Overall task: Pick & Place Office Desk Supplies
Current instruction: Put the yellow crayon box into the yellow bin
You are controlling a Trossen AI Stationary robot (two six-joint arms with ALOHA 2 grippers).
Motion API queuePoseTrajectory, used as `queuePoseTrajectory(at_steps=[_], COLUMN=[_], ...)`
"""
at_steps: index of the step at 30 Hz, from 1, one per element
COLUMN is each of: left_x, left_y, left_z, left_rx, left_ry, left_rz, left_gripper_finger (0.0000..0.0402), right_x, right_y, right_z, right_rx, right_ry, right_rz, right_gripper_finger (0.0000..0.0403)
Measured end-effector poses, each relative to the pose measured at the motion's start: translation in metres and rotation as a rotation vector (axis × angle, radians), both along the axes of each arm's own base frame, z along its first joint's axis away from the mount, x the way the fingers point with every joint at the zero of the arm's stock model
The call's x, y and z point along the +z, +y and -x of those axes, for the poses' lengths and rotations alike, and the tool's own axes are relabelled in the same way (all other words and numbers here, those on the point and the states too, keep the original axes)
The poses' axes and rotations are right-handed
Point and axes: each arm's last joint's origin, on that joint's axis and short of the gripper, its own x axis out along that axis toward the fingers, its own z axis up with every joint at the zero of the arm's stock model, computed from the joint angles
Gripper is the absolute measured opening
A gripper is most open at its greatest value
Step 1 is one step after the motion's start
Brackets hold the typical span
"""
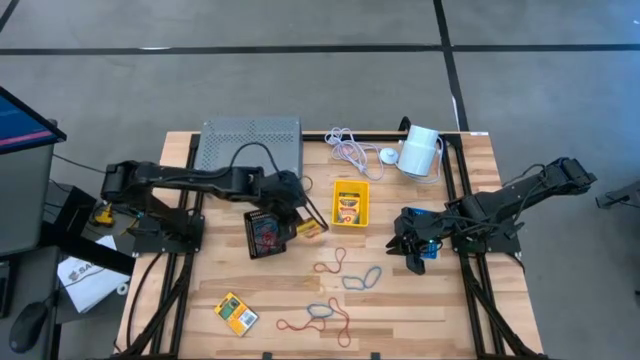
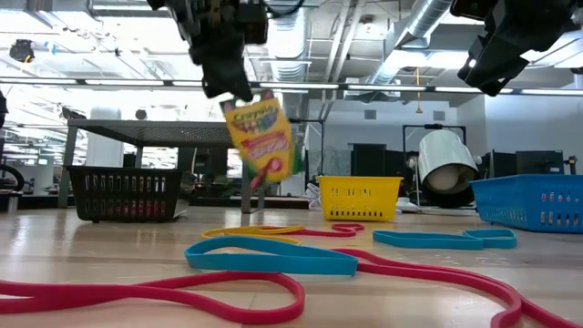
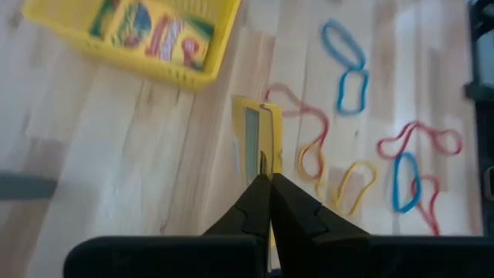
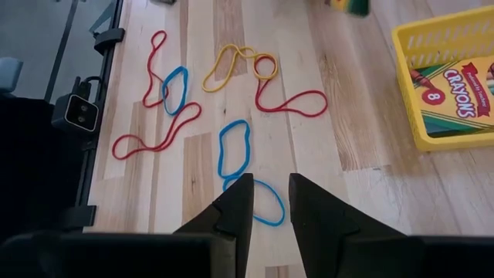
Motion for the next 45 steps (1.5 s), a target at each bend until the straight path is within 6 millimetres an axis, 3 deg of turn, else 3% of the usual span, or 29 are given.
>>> queuePoseTrajectory(at_steps=[10,21,32,45], left_x=[0.024,0.034,0.011,-0.007], left_y=[0.001,0.023,0.039,0.049], left_z=[-0.001,-0.01,-0.033,-0.074], left_rx=[-0.018,0.03,0.023,-0.016], left_ry=[-0.195,-0.335,-0.34,-0.241], left_rz=[-0.03,-0.179,-0.23,-0.253], left_gripper_finger=[0.0,0.0,0.0,0.0], right_x=[0.0,0.001,0.001,0.001], right_y=[0.0,-0.001,-0.008,-0.007], right_z=[0.0,-0.001,-0.003,-0.003], right_rx=[-0.002,-0.005,-0.042,-0.038], right_ry=[-0.002,-0.011,-0.012,-0.012], right_rz=[-0.001,-0.004,-0.004,-0.004], right_gripper_finger=[0.0081,0.0081,0.0081,0.0081])
